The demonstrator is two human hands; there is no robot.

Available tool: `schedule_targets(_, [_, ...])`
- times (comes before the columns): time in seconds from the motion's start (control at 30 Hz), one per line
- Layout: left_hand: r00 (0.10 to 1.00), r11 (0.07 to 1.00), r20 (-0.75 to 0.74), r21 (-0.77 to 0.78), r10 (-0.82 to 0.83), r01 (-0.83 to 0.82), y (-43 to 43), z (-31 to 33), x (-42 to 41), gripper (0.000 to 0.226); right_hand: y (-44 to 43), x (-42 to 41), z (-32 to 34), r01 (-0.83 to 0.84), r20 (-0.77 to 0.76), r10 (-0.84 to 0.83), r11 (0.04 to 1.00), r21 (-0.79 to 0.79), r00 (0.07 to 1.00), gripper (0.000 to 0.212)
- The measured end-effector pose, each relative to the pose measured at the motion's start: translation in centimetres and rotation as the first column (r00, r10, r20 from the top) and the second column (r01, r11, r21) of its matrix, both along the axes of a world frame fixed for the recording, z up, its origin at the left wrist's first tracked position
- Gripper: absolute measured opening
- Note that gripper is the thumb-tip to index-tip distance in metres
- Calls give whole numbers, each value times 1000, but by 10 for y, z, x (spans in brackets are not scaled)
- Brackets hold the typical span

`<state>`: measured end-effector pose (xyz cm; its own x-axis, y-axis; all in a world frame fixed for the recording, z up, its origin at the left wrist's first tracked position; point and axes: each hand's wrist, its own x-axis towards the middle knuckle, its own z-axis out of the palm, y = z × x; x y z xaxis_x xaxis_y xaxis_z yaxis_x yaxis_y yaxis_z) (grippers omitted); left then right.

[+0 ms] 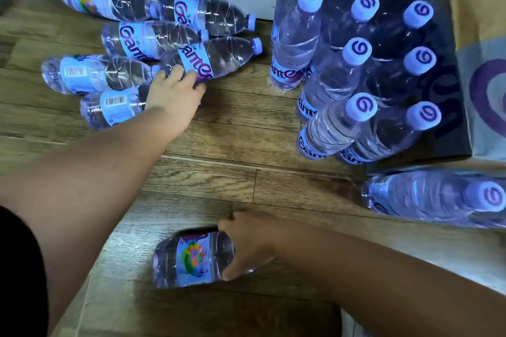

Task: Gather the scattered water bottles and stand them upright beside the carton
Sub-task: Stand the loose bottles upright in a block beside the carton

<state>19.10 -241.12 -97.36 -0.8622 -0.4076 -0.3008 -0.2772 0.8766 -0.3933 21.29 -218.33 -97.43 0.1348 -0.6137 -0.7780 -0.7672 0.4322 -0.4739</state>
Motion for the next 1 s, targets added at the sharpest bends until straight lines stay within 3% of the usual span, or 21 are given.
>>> schedule_targets(0.13, [994, 997, 75, -25, -77, 79, 2, 1, -7, 57, -11, -9, 3, 62, 49, -66, 995, 82, 997, 73])
schedule_targets(0.33, [959, 971, 157, 37, -238, 235, -8, 21, 5, 38, -28, -30, 21, 141, 41, -149, 979, 148, 988, 46])
schedule_targets(0.6, [978, 987, 159, 112, -135, 118, -22, 70, 20, 34, -58, -56, 47, 258, -14, -268, 910, 324, 963, 44])
schedule_targets(0.67, [982, 988, 157, 126, -104, 84, -24, 79, 25, 34, -60, -63, 56, 288, -37, -292, 898, 332, 956, 54])
schedule_targets(0.77, [992, 991, 112, 126, -54, 40, -28, 92, 34, 30, -63, -67, 67, 351, -84, -342, 901, 254, 936, 76])
schedule_targets(0.9, [998, 975, 9, 215, 62, -63, -38, 115, 45, 31, -70, -63, 92, 351, -119, -341, 933, 77, 932, 65])
schedule_targets(1.0, [991, 949, -34, 294, 129, -114, -40, 138, 56, 34, -71, -60, 113, 299, -241, -305, 952, -61, 921, 50])
